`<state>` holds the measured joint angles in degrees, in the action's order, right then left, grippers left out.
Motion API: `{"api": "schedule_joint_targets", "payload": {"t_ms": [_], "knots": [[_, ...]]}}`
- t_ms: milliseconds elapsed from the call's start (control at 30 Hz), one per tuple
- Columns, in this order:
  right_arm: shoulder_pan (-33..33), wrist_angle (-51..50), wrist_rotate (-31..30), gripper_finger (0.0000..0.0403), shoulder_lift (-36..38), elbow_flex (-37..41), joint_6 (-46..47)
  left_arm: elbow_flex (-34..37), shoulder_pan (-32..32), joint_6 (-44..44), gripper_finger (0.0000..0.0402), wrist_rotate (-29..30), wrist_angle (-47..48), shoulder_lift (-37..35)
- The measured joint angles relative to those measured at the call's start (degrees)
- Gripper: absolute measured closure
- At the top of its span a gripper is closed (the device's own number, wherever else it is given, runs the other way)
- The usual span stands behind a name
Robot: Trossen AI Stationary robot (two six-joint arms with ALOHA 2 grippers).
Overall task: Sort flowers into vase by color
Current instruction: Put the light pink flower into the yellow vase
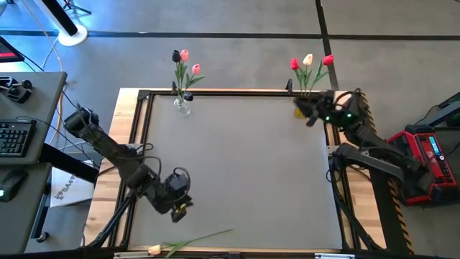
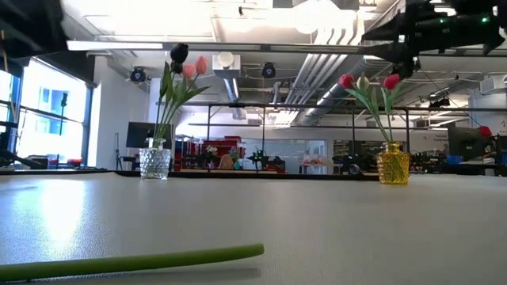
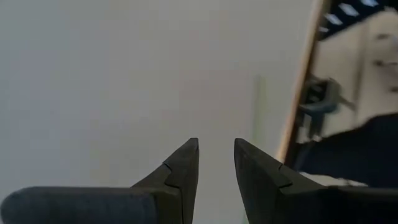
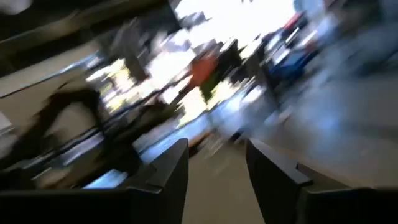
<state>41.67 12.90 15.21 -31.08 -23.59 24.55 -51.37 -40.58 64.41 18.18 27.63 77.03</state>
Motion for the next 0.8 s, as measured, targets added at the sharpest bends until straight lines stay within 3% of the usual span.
{"api": "schedule_joint_targets", "payload": {"t_ms": [133,333,433,600,800], "knots": [[-8.0,-4.0,4.9,0.0261,-2.7,0.0,3.9,2.8,-3.2,-2.0,0.0312,-0.2,-6.4,0.4],[-23.7,-5.4,3.7,0.0264,-8.5,0.0,10.8,2.9,-8.0,-10.0,0.0312,-1.2,-10.2,6.7],[-33.3,-5.4,-2.4,0.0264,-12.1,0.0,14.0,2.9,-9.6,-11.5,0.0312,-4.1,-14.7,11.0],[-49.4,-3.1,-19.2,0.0264,-18.2,0.0,18.4,1.7,-11.1,-10.8,0.0312,-5.4,-20.2,16.4],[-61.0,5.6,-32.9,0.0264,-26.2,0.0,22.7,-2.9,-12.7,-13.1,0.0312,-5.4,-19.9,22.5]]}}
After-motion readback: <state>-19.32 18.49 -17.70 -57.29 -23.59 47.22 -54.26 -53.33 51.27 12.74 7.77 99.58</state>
